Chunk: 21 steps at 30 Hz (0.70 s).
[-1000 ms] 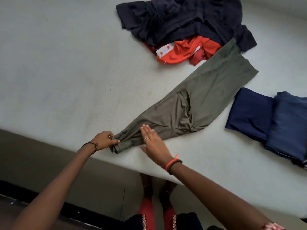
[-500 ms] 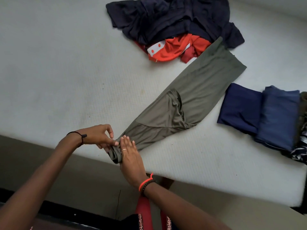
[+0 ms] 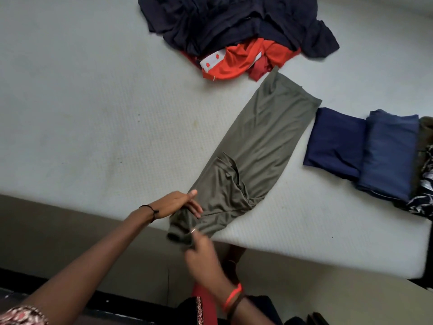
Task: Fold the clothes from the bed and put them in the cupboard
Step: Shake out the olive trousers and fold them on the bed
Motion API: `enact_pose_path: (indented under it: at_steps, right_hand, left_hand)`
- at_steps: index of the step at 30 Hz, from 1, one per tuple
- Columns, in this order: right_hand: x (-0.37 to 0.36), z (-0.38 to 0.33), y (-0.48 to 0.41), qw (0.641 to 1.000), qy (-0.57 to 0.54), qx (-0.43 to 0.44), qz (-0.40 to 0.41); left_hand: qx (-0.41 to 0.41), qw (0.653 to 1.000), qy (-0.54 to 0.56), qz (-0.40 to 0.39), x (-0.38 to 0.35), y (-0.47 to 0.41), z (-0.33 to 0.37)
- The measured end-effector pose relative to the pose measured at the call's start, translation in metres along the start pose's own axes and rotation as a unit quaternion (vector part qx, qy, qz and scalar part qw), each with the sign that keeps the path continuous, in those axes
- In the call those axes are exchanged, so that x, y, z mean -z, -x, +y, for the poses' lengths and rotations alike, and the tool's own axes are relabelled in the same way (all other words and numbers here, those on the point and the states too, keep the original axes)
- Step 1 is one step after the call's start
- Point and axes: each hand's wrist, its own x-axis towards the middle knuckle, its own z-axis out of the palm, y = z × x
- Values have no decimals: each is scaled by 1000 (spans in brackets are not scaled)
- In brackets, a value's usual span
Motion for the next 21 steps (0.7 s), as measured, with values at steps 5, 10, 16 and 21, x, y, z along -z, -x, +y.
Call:
enact_pose_path:
  at_steps: [5,10,16,21]
  right_hand:
    - [95,-16,-58,993,-96,-52,45]
    - [157,-3,-116,986,-84,-116,87]
    - [164,-4,-139,981,13,-83,172]
    - [115,15,-101,900,300,79,305]
  left_hand:
    - [37,995,64,72,6,-6,-1]
    - [5,995,47,92,13,-14,-9]
    - [-11,989,-23,147,8,-29,-15]
    - [-179,917,-235,268,-1,-24,-27]
